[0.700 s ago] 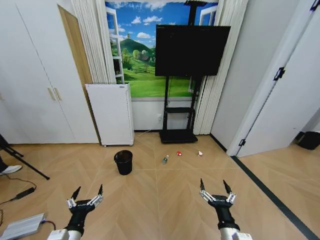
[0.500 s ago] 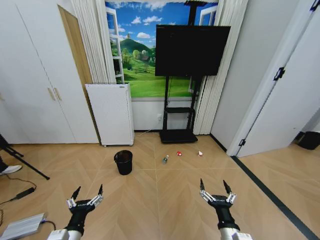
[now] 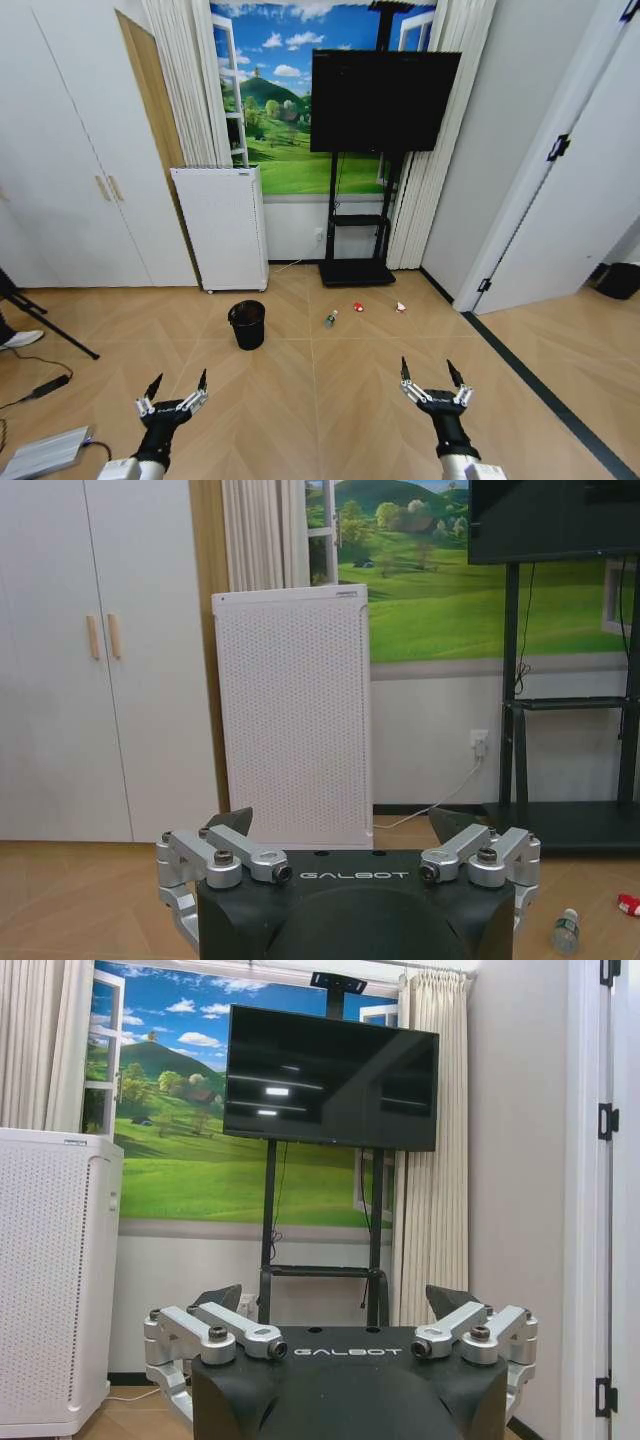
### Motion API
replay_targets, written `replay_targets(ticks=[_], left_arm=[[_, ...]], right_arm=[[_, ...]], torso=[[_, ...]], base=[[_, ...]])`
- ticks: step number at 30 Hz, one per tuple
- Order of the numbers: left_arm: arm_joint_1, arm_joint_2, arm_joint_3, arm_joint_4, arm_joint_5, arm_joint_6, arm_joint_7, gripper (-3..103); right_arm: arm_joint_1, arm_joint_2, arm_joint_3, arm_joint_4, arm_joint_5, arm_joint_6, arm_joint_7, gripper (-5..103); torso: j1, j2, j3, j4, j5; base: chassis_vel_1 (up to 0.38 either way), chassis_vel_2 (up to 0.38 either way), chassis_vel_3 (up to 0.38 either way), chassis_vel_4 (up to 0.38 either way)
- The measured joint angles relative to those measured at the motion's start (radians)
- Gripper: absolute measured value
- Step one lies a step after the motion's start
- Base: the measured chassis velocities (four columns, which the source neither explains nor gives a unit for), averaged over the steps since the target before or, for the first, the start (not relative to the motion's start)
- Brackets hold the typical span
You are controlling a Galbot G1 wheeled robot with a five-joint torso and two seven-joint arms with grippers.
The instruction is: Pick up the trash bin and place the garbage on the floor into it.
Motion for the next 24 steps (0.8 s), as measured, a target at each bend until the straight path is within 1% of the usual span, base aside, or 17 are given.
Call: replay_targets(ticks=[14,18,24], left_arm=[[0.017,-0.002,-0.01,-0.01,0.003,0.001,-0.001,99],[0.018,-0.003,-0.007,-0.016,0.007,-0.001,0.002,99],[0.024,-0.002,-0.008,-0.018,0.009,-0.006,0.005,99]], right_arm=[[0.017,0.001,0.009,-0.015,0.011,-0.001,-0.012,100],[0.017,-0.001,0.009,-0.015,0.012,-0.002,-0.011,100],[0.014,-0.001,0.009,-0.015,0.017,-0.001,-0.007,100]], torso=[[0.0,0.0,0.0,0.0,0.0],[0.0,0.0,0.0,0.0,0.0],[0.0,0.0,0.0,-0.0001,-0.0001]], base=[[-0.004,0.003,0.003,-0.005],[-0.116,0.105,0.103,-0.113],[-0.205,0.195,0.195,-0.189]])
